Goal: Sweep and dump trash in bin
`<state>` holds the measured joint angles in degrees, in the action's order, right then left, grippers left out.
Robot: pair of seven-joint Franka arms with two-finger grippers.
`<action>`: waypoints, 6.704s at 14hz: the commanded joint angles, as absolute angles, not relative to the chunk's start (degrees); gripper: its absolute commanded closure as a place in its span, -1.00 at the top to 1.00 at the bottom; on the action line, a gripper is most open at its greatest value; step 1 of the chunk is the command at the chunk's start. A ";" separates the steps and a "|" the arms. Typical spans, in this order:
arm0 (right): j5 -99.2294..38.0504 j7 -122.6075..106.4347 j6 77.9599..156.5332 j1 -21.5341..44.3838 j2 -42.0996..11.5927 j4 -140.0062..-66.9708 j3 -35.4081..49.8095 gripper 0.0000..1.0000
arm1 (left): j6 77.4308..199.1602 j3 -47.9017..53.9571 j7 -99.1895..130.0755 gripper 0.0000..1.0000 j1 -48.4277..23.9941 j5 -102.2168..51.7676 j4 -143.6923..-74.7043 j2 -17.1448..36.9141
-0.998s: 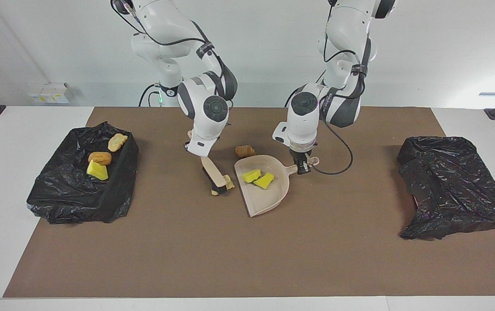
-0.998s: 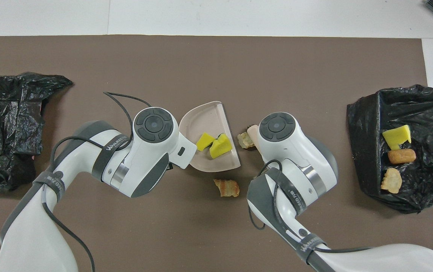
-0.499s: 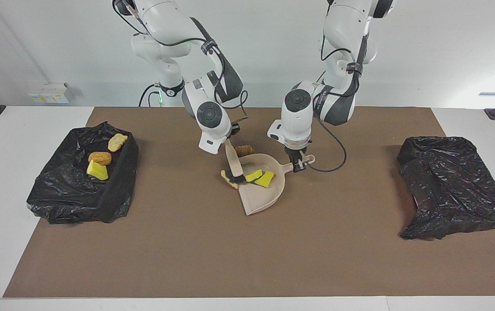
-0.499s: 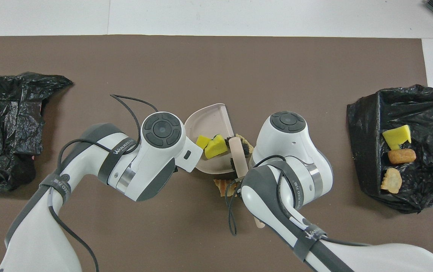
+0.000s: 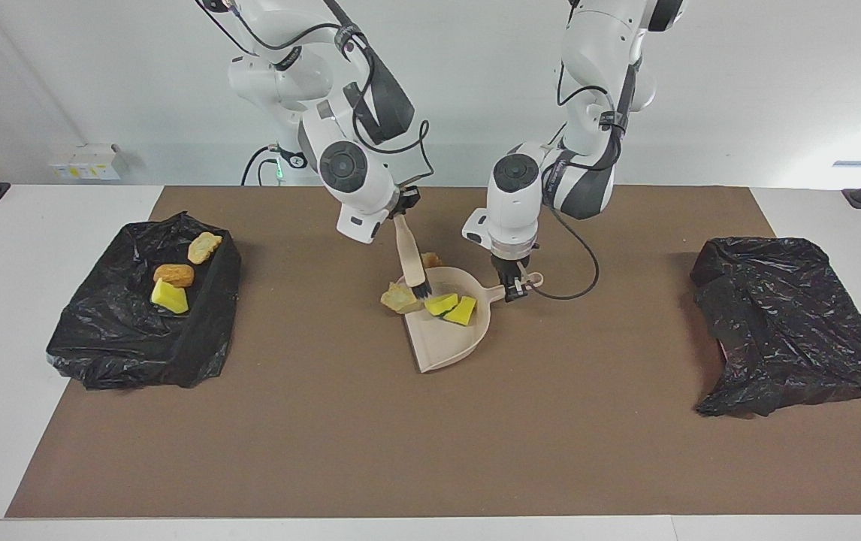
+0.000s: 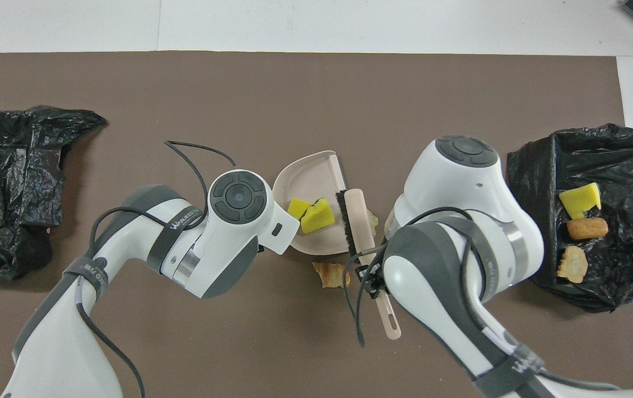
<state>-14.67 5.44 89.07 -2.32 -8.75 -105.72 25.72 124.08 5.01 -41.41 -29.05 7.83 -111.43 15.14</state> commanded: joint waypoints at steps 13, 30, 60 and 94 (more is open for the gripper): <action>-15.60 1.57 101.78 -1.59 -11.43 -118.91 26.37 -1.00 | 121.55 4.75 -45.00 -1.00 -30.59 12.32 -112.15 13.89; -21.16 15.37 82.43 -1.32 9.83 -112.93 26.54 -1.00 | 122.71 4.57 -67.21 -1.00 -16.54 -0.53 -103.11 16.00; -22.85 27.24 106.26 8.88 0.01 -132.46 26.54 -1.00 | 113.46 4.31 -48.88 -1.00 -32.43 22.94 -125.15 0.53; -18.19 32.51 100.44 15.38 -4.66 -125.59 26.02 -1.00 | 117.60 4.39 -104.12 -1.00 5.78 7.83 -101.61 9.76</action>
